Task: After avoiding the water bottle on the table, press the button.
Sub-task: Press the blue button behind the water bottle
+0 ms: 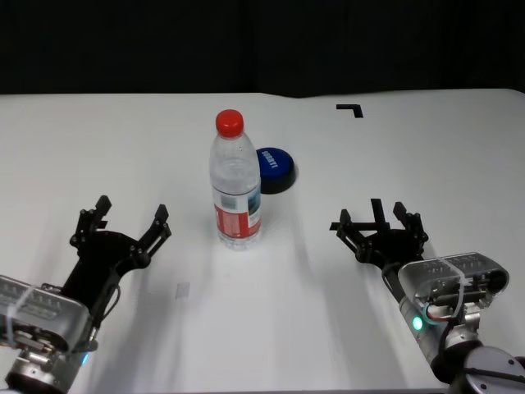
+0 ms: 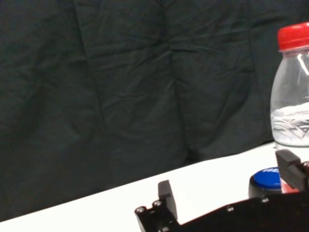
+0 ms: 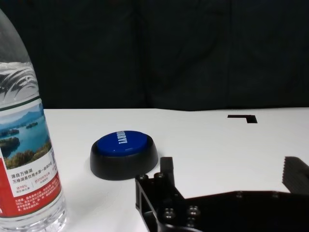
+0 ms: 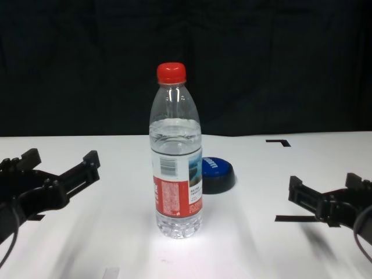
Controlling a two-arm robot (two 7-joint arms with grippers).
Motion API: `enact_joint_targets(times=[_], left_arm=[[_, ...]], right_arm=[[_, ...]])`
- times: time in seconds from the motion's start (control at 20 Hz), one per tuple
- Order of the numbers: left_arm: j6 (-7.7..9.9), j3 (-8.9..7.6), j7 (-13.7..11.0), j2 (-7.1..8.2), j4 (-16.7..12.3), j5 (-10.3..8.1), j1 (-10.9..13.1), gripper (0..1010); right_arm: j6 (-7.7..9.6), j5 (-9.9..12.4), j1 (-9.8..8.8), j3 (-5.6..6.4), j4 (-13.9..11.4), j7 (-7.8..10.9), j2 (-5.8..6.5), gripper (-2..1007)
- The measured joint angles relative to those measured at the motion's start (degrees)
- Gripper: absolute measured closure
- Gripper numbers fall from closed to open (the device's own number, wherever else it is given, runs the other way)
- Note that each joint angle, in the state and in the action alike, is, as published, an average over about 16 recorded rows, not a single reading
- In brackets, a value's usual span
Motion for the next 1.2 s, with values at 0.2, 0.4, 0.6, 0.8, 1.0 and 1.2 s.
enact_joint_targets(times=[0.2, 0.4, 0.6, 0.8, 1.0, 1.2], left_arm=[[0.18, -0.51, 0.4, -0.47, -0.4, 0.51, 0.5, 7], [0.32, -0.98, 0.8, -0.9, -0.9, 0.95, 1.1, 7], [0.47, -1.38, 1.2, -1.31, -1.4, 1.35, 1.7, 7], [0.62, -1.66, 1.4, -1.72, -2.0, 1.73, 2.4, 7], [0.76, -1.81, 1.7, -2.12, -2.3, 2.11, 3.0, 7], [0.86, -1.86, 2.0, -2.5, -2.5, 2.54, 3.4, 7]], right_arm=[[0.0, 0.0, 0.0, 0.0, 0.0, 0.0, 0.0, 2], [0.0, 0.0, 0.0, 0.0, 0.0, 0.0, 0.0, 3], [0.0, 0.0, 0.0, 0.0, 0.0, 0.0, 0.0, 2], [0.0, 0.0, 0.0, 0.0, 0.0, 0.0, 0.0, 2], [0.0, 0.0, 0.0, 0.0, 0.0, 0.0, 0.0, 2], [0.0, 0.0, 0.0, 0.0, 0.0, 0.0, 0.0, 2]])
